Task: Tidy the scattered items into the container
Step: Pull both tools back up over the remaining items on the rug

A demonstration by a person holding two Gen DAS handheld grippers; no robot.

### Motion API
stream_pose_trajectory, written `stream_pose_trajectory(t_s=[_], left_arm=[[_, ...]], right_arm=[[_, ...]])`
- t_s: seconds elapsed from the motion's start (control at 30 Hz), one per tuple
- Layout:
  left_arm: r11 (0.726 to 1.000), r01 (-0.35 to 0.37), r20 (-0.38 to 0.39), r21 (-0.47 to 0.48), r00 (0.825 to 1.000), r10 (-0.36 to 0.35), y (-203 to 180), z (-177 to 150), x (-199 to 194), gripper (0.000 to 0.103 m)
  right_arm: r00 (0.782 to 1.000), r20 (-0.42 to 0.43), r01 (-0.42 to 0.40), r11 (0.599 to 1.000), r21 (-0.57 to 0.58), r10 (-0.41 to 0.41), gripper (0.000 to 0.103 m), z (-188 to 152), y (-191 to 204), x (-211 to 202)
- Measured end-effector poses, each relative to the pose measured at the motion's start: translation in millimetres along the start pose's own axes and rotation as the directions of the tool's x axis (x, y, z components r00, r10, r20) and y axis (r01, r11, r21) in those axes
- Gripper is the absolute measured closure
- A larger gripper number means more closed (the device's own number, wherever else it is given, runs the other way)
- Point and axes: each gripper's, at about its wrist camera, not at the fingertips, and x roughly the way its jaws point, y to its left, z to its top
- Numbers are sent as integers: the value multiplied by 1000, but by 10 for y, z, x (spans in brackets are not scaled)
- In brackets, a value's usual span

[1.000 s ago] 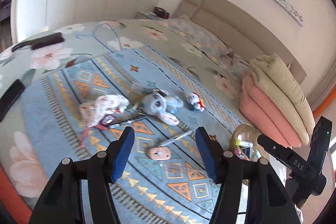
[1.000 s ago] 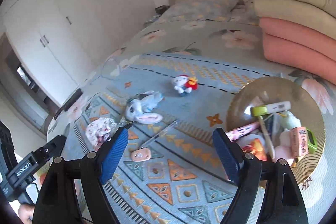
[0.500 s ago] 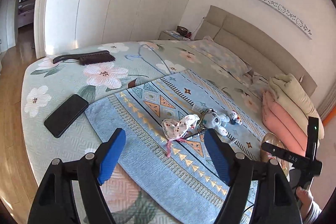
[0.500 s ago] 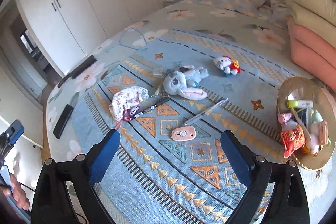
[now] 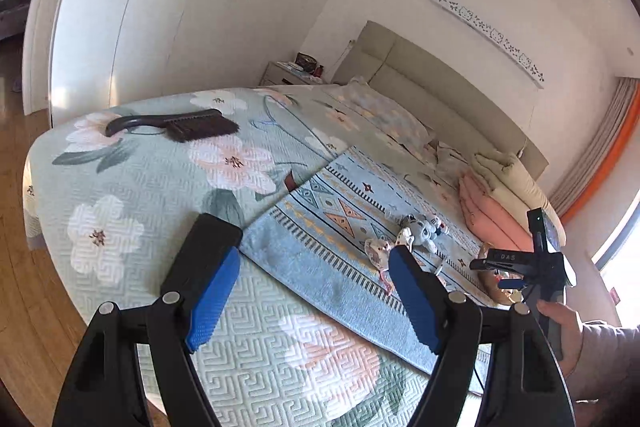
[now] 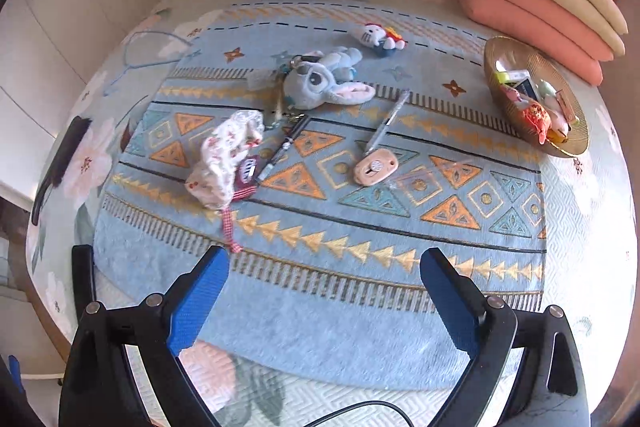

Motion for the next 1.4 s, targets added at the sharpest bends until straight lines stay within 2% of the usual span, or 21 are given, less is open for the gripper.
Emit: stream_pose_trajectory(t_s=[0.07,0.17,0.23,0.33,0.37,0.47,0.53,0.63,0.7,0.77,0.83,0.9,0.93,1.03,1.1,1.13,1.2,1.23,1.27,1.33,1.4], left_arm=[[1000,-12,-11,-2,1000,12,63,354,-260,28],[998,-30,-3,51,1000,30,-3,928,-631,28],[995,-52,3,90,999,52,-141,1339,-833,28],[989,-38,40,141,999,33,-419,1932,-1077,27],[987,-41,57,158,998,33,-513,2100,-1125,24],[976,-37,84,216,996,19,-772,2476,-1121,24],[968,-42,63,246,998,27,-922,2624,-946,23],[959,-10,-16,283,1000,15,-1122,2728,-557,23],[948,11,-47,317,999,4,-1300,2818,-340,24],[922,32,-27,385,999,-23,-1572,3013,-245,24],[881,31,29,472,998,-51,-1937,3335,-231,24],[847,36,70,531,994,-86,-2310,3708,-294,24],[839,37,91,542,991,-103,-2490,3902,-355,23],[844,54,141,533,978,-152,-2944,4375,-598,23],[842,40,204,537,963,-176,-3174,4565,-785,23],[834,12,249,552,952,-178,-3282,4638,-894,23],[805,-53,351,591,915,-198,-3512,4790,-1114,22],[792,-82,388,605,899,-203,-3629,4866,-1194,20],[783,-96,408,614,888,-211,-3730,4928,-1244,13],[776,-94,415,623,881,-227,-3842,4955,-1231,1],[771,-64,391,633,886,-248,-3841,4801,-1053,0]], right_arm=[[1000,28,3,997,-71,-1,7,-17,249,-312],[991,133,46,991,-123,-29,7,53,418,-878],[979,202,43,997,-70,-28,7,158,341,-1274],[949,314,12,999,30,-21,5,344,119,-1777],[939,340,24,998,61,-43,1,402,57,-1886],[912,395,56,986,154,-113,1,532,-166,-2060],[913,387,49,977,206,-128,1,598,-313,-2002],[946,303,15,952,307,-112,1,660,-543,-1765],[956,277,-13,932,361,-94,1,663,-681,-1690],[954,275,3,926,378,-115,1,726,-772,-1715],[944,295,26,928,373,-145,1,816,-871,-1836],[920,345,53,930,364,-187,1,858,-1010,-2076],[902,374,71,930,362,-215,1,864,-1090,-2212],[844,434,145,914,380,-315,1,819,-1405,-2638],[807,461,192,903,385,-369,1,748,-1623,-2934],[772,487,224,892,394,-409,1,687,-1725,-3125],[672,545,283,854,437,-501,1,539,-1959,-3579],[632,559,292,833,469,-537,1,466,-2092,-3801],[612,564,285,820,496,-554,0,396,-2224,-3987],[624,563,234,817,527,-542,0,252,-2456,-4190],[651,569,148,820,553,-501,0,75,-2607,-4167]])
